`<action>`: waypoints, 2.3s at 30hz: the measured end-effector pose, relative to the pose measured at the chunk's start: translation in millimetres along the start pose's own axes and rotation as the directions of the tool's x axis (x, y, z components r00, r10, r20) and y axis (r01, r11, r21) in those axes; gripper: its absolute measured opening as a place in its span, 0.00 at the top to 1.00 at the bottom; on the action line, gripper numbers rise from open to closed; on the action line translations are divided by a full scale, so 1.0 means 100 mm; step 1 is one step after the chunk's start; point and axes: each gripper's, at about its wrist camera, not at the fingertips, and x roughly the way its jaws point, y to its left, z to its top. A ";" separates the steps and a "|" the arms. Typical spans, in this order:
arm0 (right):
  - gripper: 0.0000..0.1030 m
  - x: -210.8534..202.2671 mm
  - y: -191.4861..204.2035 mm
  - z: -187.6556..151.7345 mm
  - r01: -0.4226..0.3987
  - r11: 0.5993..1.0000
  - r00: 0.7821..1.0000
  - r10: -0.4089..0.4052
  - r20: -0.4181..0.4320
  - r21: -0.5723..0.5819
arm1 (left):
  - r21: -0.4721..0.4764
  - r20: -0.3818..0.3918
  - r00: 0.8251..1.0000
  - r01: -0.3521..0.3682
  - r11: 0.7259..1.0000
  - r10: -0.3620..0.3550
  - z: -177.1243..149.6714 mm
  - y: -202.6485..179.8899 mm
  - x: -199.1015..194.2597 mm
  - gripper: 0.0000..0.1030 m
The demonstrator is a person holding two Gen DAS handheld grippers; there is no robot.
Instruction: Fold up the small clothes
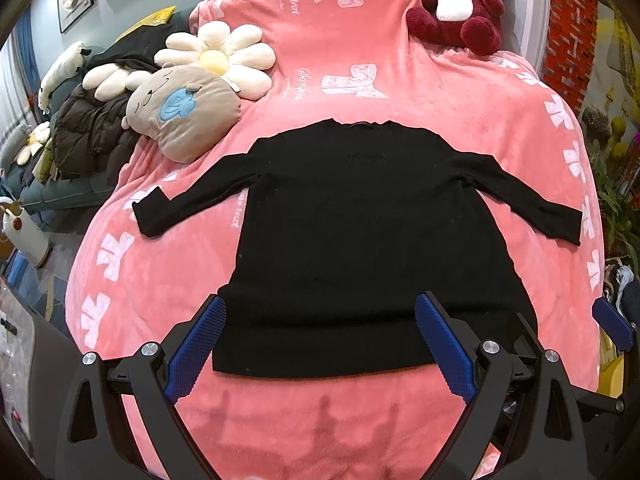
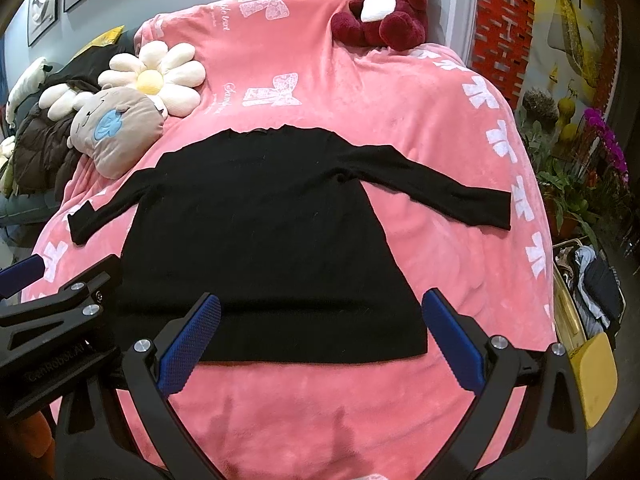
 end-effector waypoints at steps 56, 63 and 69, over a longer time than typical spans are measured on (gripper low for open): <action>0.04 0.67 -0.74 0.13 0.081 0.996 0.995 -0.078 -0.063 0.048 | -0.002 -0.099 0.995 -0.014 1.000 0.014 -0.05 0.05 0.56 0.09; 0.04 1.19 -1.42 0.33 0.101 0.981 0.990 -0.082 -0.118 0.165 | 0.047 -0.111 0.993 -0.026 0.999 0.031 -0.02 -0.10 0.83 0.09; 0.04 1.37 -1.66 0.46 0.138 0.973 0.988 -0.121 -0.098 0.184 | 0.073 -0.120 0.992 -0.034 0.997 0.043 0.04 -0.25 1.02 0.09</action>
